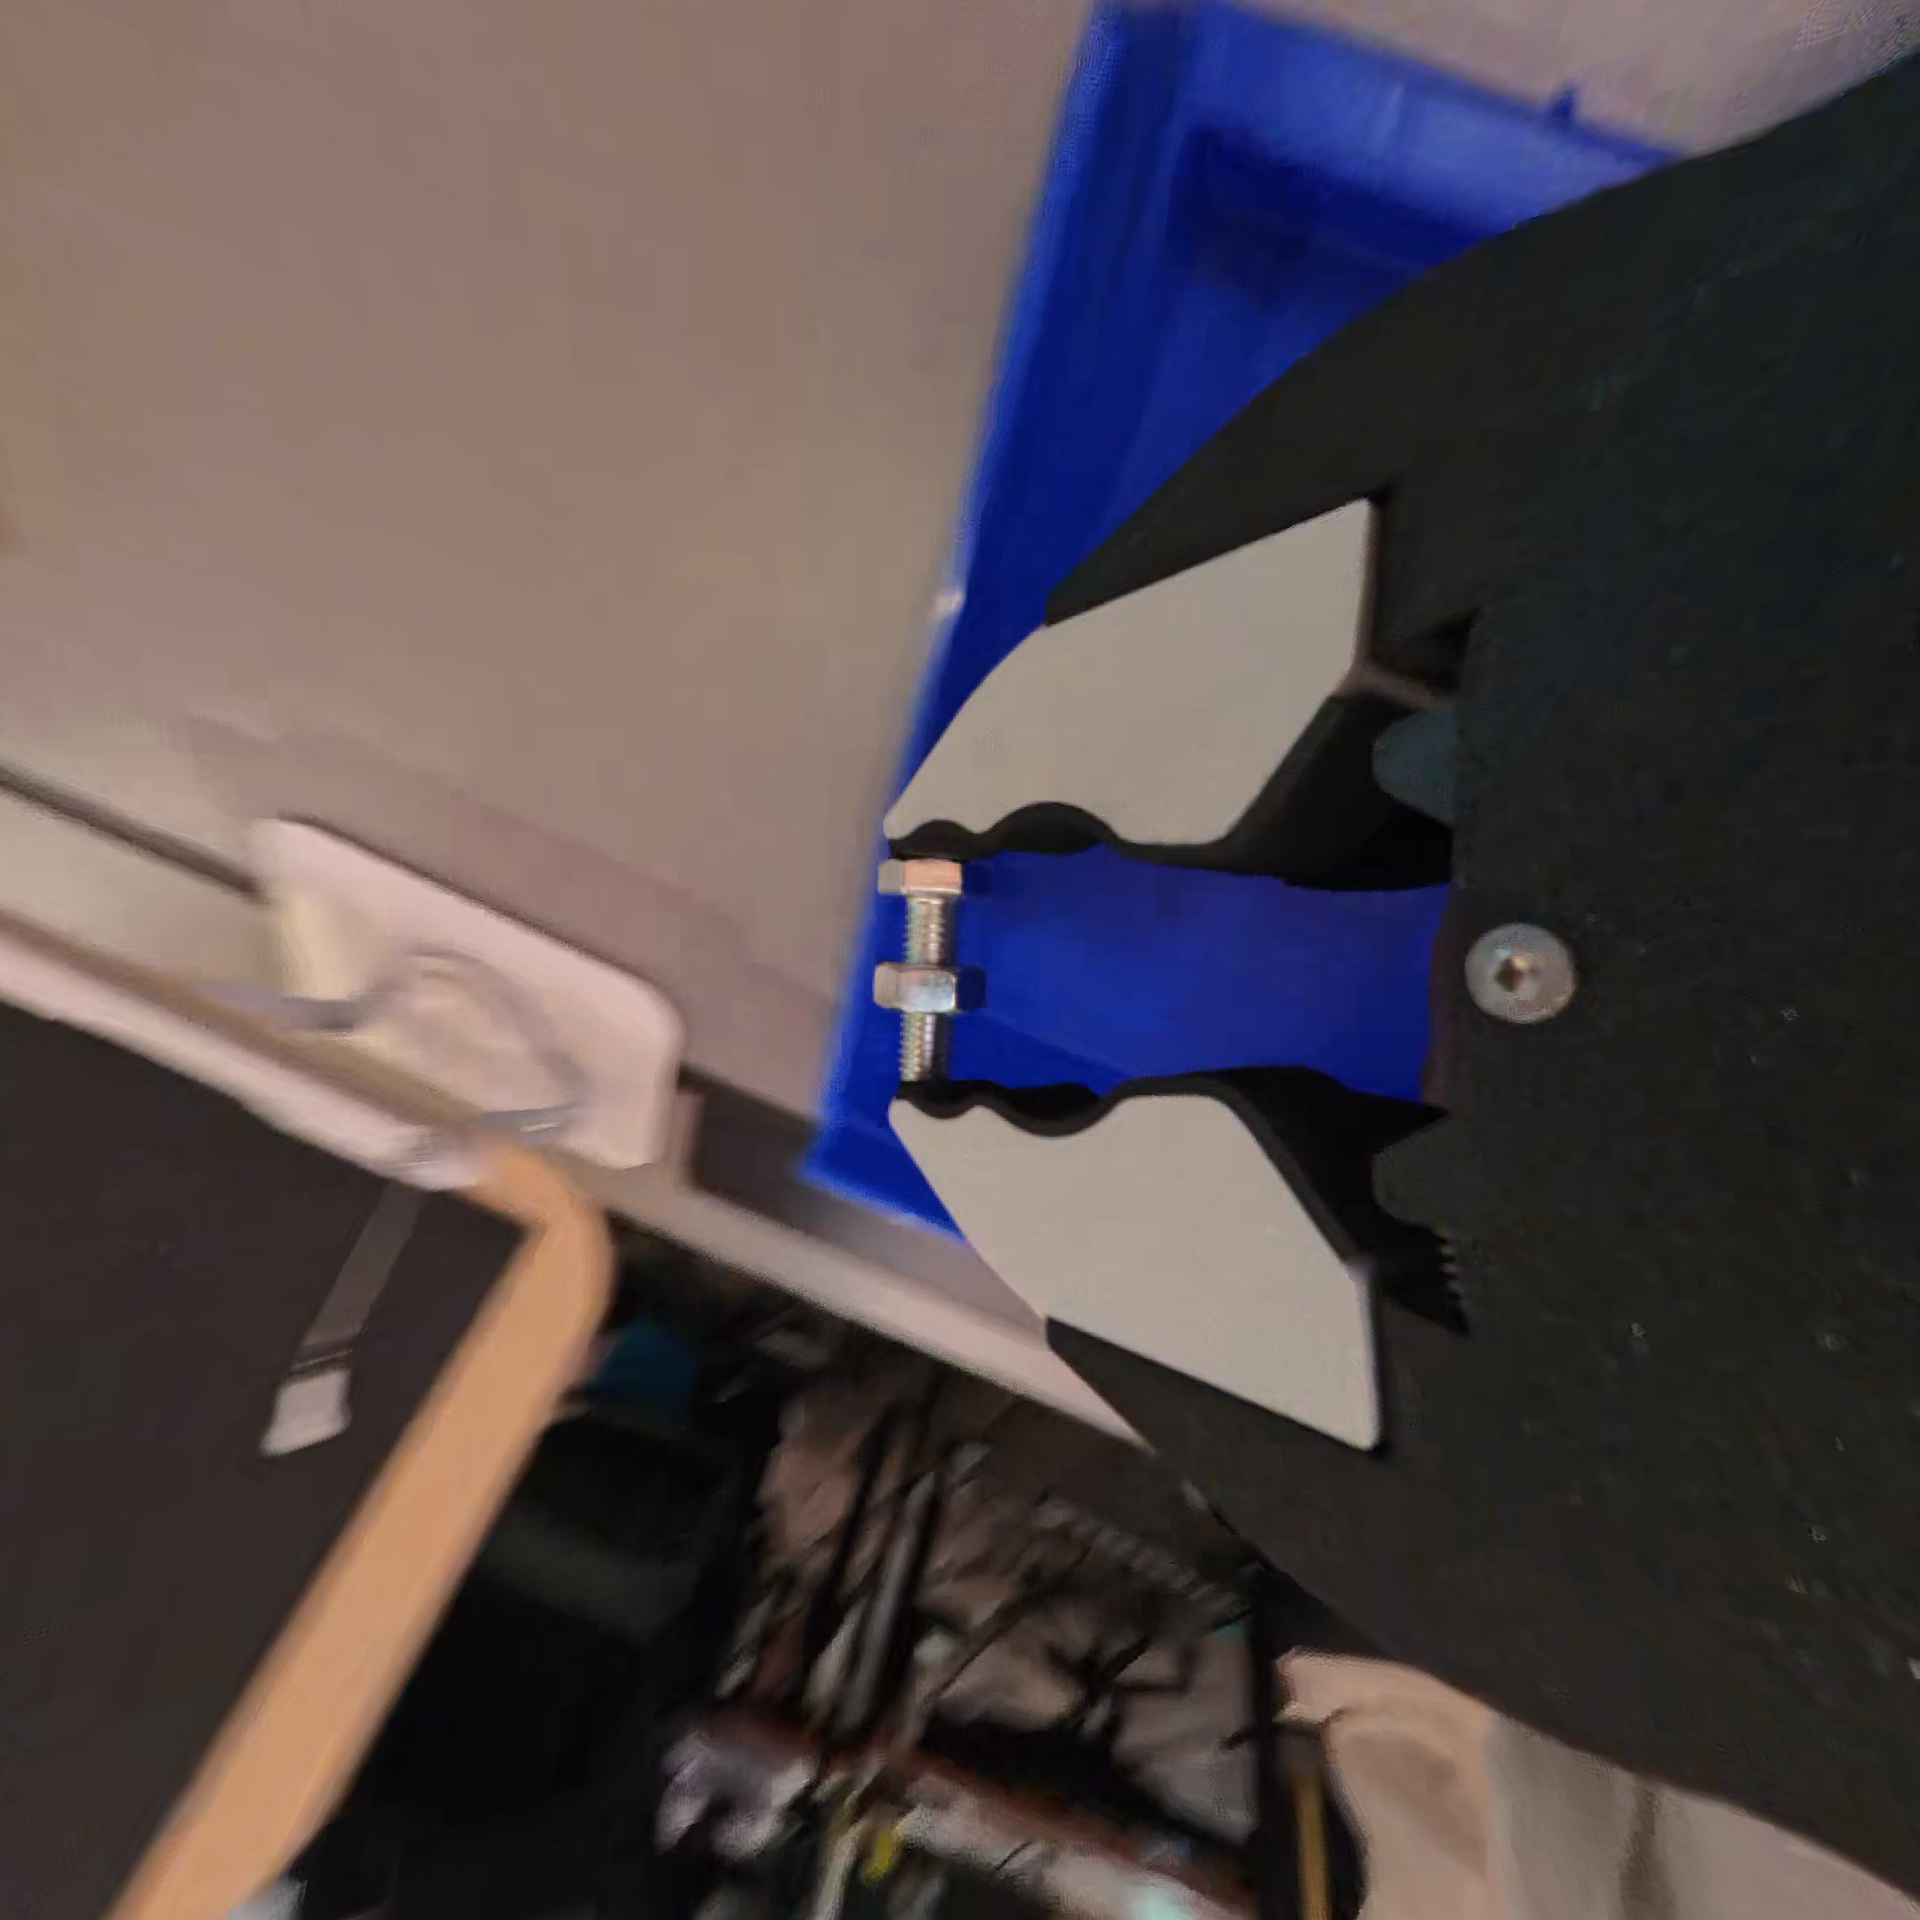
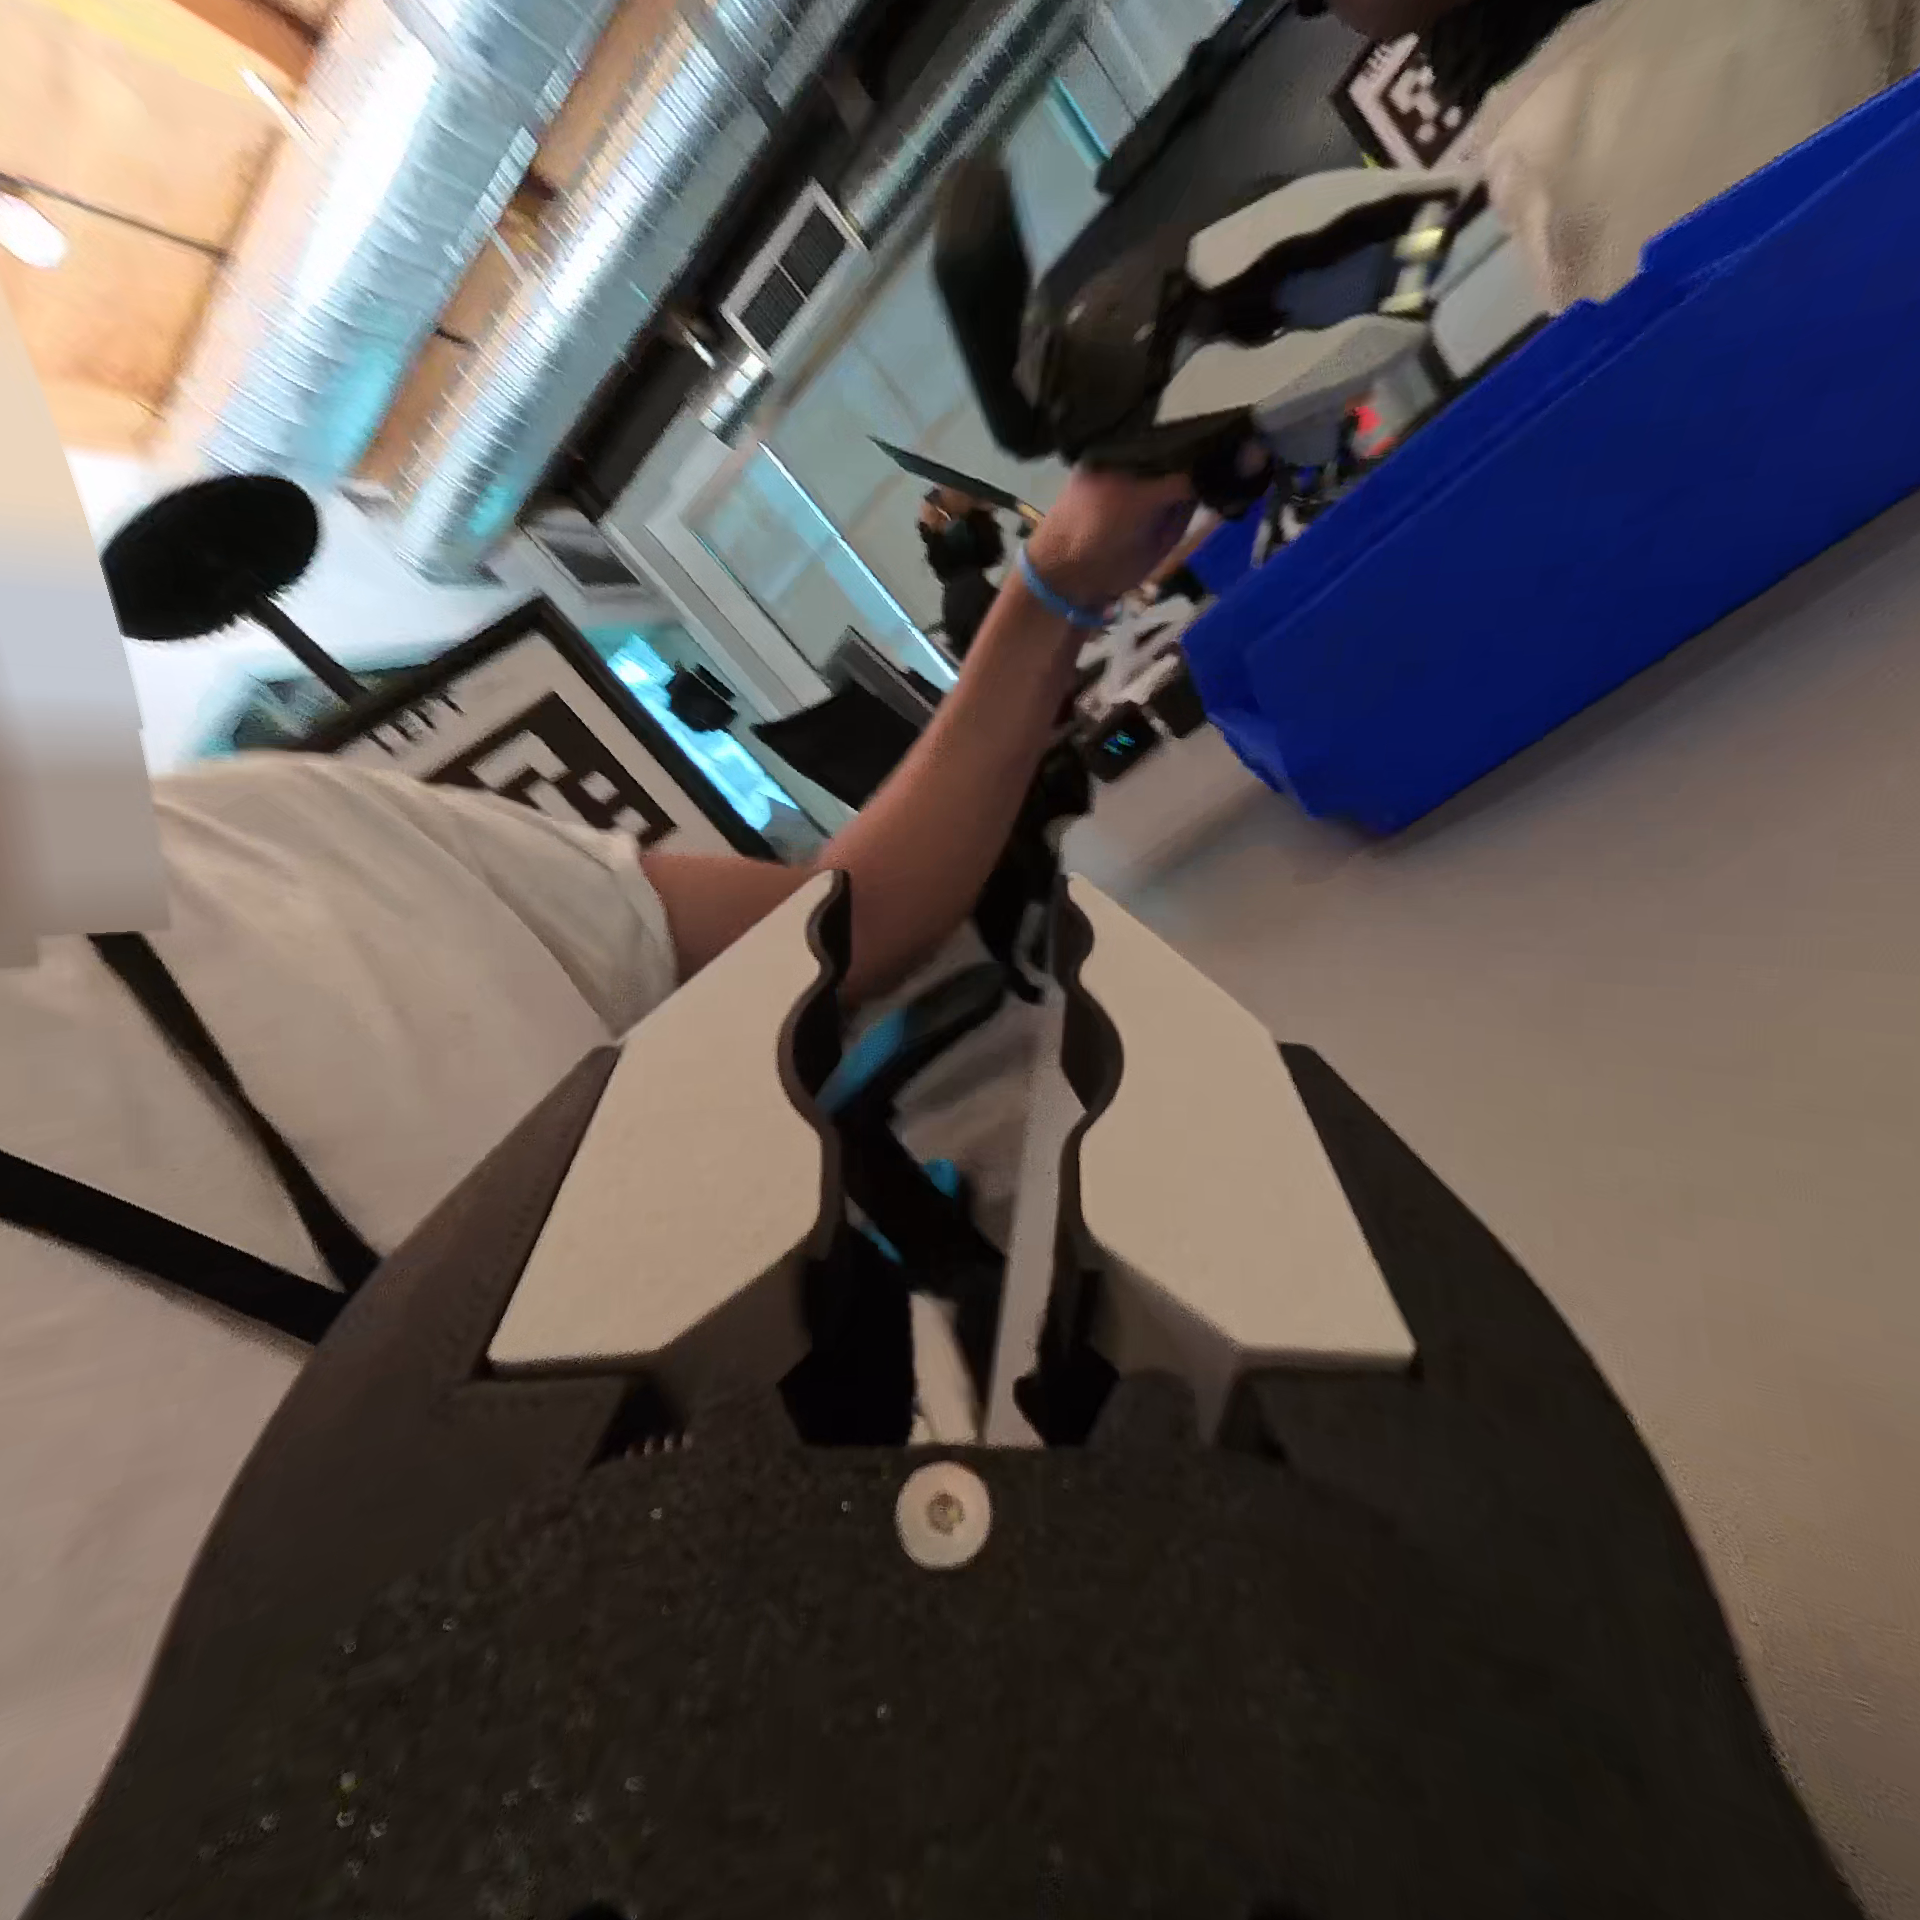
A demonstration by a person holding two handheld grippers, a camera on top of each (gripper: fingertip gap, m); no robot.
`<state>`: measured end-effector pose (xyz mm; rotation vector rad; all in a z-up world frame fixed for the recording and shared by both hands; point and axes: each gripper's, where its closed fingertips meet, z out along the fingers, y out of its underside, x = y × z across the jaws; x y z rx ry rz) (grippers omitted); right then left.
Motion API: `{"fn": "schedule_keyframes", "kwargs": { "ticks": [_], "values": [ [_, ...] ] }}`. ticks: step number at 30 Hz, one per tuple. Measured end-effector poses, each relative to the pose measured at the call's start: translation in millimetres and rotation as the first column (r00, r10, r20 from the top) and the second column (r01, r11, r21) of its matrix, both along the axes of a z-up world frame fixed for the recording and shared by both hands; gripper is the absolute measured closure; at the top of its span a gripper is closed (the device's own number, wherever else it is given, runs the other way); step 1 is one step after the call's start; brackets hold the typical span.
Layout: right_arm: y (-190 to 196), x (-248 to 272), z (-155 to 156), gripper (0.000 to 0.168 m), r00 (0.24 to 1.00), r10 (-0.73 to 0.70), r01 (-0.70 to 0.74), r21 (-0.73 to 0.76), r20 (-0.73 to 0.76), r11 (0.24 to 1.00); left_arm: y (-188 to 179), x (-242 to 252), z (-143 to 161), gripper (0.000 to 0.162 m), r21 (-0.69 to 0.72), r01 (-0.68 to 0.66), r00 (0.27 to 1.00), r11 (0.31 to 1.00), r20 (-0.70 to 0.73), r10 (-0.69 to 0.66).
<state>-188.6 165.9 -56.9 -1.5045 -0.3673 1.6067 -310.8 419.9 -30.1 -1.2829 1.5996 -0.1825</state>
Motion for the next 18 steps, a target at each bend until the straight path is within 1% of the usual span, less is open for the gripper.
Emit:
{"fn": "schedule_keyframes", "kwargs": {
  "ticks": [2,4,6,9,12,15,18],
  "values": [
    [6,1,10,0.133,0.991,0.088,-0.094,-0.051,-0.1,0.994,-46,13,28,0.121,0.082,0.105,0.991,0.991,0.073,-0.111],
    [17,-2,19,0.133,0.976,0.15,-0.161,-0.064,-0.156,0.985,-91,29,46,0.122,0.121,0.211,0.965,0.97,0.13,-0.226],
    [30,-9,26,0.132,0.969,0.192,-0.202,-0.056,-0.154,0.978,-133,46,55,0.122,0.143,0.309,0.928,0.94,0.173,-0.331],
    [40,-20,50,0.131,0.943,0.264,-0.271,-0.005,-0.203,0.963,-181,69,62,0.122,0.164,0.425,0.857,0.89,0.244,-0.454],
    [42,-28,66,0.131,0.921,0.306,-0.306,0.039,-0.24,0.951,-202,84,59,0.122,0.181,0.477,0.818,0.86,0.266,-0.51],
    [40,-36,63,0.132,0.928,0.305,-0.303,0.043,-0.212,0.952,-208,93,50,0.122,0.205,0.486,0.818,0.85,0.235,-0.525],
    [36,-38,60,0.138,0.933,0.296,-0.293,0.045,-0.205,0.955,-210,99,43,0.122,0.233,0.483,0.824,0.844,0.206,-0.528]
  ]
}}
